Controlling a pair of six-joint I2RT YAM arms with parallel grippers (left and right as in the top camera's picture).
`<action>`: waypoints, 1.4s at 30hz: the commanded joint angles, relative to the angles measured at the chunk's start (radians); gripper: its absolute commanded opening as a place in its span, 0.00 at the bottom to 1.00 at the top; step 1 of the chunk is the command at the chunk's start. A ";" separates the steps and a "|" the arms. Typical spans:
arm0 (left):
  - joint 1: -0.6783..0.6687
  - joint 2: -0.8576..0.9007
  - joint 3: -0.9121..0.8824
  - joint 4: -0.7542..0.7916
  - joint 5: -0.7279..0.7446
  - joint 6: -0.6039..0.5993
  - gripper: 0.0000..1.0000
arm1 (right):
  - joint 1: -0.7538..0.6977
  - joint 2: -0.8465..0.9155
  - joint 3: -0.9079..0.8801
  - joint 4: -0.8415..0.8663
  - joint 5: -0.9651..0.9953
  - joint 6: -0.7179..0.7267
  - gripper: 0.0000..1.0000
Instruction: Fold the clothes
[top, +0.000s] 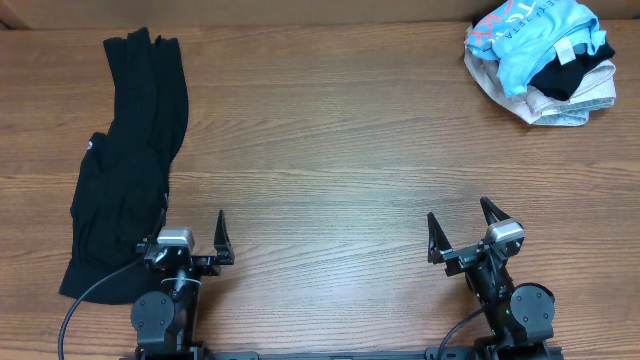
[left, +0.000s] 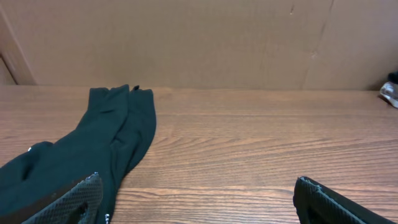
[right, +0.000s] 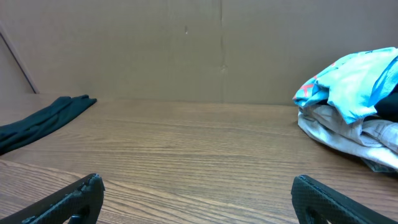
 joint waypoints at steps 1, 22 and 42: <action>0.008 -0.010 -0.005 -0.002 -0.019 0.019 1.00 | 0.000 -0.010 -0.010 0.005 0.010 -0.003 1.00; 0.008 -0.009 0.049 0.038 0.016 0.007 1.00 | 0.000 -0.010 0.041 0.000 -0.098 0.038 1.00; 0.008 0.642 1.007 -0.773 0.056 0.073 1.00 | 0.000 0.520 0.715 -0.407 -0.138 0.038 1.00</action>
